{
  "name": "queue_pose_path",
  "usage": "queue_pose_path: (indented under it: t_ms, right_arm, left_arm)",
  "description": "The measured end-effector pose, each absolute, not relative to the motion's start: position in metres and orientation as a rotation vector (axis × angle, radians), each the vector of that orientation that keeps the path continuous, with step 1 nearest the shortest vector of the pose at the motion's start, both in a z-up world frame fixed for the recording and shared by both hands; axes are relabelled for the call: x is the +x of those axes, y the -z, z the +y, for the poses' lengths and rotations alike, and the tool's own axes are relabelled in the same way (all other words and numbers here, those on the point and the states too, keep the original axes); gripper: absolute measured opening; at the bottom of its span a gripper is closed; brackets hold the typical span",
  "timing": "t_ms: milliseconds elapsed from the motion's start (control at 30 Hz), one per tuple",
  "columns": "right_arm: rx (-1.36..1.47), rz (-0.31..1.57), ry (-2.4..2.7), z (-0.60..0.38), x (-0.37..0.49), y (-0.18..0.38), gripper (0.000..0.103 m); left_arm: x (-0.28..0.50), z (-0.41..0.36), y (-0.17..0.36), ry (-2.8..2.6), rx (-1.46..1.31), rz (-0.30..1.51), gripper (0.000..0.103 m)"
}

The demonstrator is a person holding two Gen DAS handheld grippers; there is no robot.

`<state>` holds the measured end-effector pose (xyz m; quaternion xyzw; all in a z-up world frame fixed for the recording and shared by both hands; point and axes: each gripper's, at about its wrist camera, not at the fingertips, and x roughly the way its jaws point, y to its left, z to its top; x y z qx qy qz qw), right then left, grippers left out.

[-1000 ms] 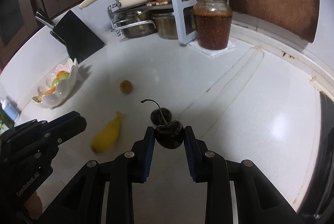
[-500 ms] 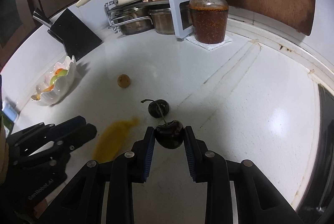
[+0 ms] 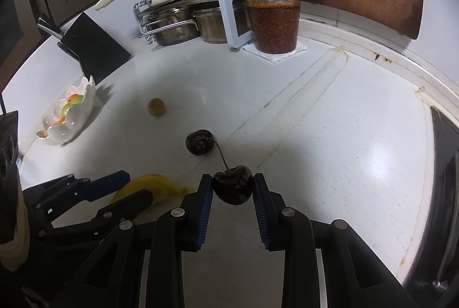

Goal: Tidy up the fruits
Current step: 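Carry the banana with the left tool while the right tool carries the cherries over the bowl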

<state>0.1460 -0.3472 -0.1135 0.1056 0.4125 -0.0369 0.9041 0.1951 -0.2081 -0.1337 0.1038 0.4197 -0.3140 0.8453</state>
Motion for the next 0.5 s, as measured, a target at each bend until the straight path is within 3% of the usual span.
queue_pose_path:
  t_ms: [367,500]
  right_arm:
    - [0.216,0.856,0.067,-0.346,0.147,0.114,0.03]
    - [0.216,0.859,0.064,-0.345,0.147,0.114,0.03]
  left_arm:
    - [0.199,-0.21,0.142,0.66,0.28,0.921,0.038]
    - [0.2,-0.211,0.144,0.661,0.272,0.925,0.03]
